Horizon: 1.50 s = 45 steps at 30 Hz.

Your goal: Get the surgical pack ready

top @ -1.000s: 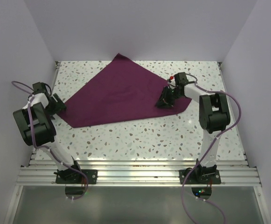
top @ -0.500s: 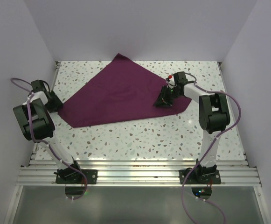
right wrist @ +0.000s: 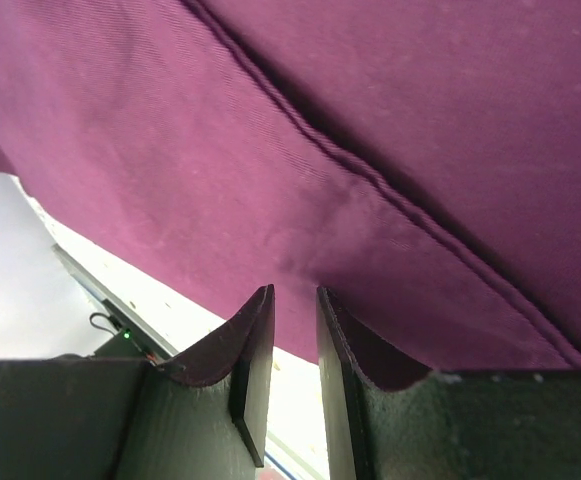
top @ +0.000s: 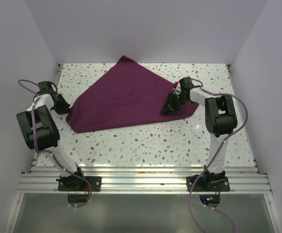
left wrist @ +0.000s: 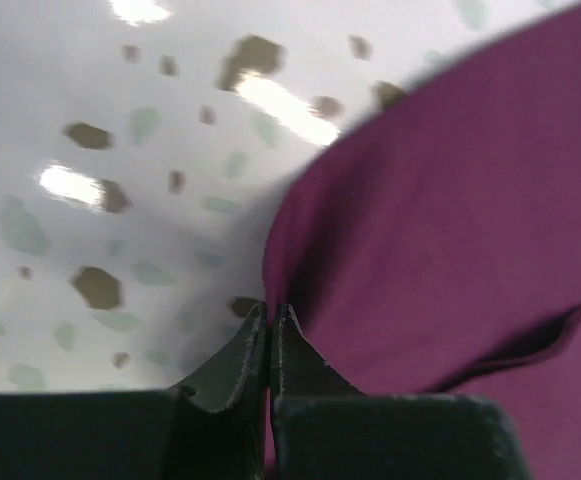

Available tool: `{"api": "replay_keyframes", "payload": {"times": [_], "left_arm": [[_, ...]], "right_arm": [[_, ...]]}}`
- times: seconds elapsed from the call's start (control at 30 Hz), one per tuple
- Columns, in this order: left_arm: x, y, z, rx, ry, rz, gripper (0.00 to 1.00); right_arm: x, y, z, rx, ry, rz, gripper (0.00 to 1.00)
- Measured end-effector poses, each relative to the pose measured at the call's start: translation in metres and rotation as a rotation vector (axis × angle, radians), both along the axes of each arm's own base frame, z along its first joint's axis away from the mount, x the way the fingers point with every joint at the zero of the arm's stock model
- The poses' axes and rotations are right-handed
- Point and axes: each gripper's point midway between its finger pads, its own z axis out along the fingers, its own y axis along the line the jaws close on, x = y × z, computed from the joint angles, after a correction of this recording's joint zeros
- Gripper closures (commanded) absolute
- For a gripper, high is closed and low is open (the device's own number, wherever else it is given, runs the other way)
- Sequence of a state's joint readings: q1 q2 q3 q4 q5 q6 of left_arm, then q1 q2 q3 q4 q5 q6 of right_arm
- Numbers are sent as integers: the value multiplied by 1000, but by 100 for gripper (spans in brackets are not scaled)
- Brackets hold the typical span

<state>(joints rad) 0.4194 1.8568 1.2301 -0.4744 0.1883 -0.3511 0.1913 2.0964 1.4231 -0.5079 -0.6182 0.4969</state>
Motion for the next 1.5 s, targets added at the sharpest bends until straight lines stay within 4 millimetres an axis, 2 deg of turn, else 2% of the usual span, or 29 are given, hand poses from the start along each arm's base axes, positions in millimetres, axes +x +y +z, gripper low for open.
{"api": "replay_keyframes", "payload": {"times": [0.07,0.2,0.33,0.4,0.53,0.6,0.83,0.97,1.2,1.5], "left_arm": [[6,-21,17,-6,-19,-35,100],[29,-73,69,-19,-131,-116,100],[47,-137,119,-64,-250,-197,100],[54,-167,137,-96,-290,-234,100],[68,-226,155,-158,-320,-315,100],[75,-254,156,-185,-324,-357,100],[90,-353,128,-249,-255,-500,100],[94,-387,120,-260,-243,-558,100],[82,-416,106,-269,-200,-613,100],[81,-424,75,-270,-133,-623,100]], "right_arm": [[-1,-1,-2,-10,7,-3,73],[-4,-6,-9,-45,31,-11,73],[-3,-8,-10,-60,47,-13,73],[-3,-8,-11,-62,56,-13,73],[-2,-8,-11,-64,69,-12,73],[-2,-8,-11,-67,70,-13,73],[-2,-9,-12,-70,73,-15,73],[-2,-10,-12,-66,77,-15,73],[-2,-10,-12,-60,80,-16,73],[-2,-10,-13,-56,83,-17,72]]}}
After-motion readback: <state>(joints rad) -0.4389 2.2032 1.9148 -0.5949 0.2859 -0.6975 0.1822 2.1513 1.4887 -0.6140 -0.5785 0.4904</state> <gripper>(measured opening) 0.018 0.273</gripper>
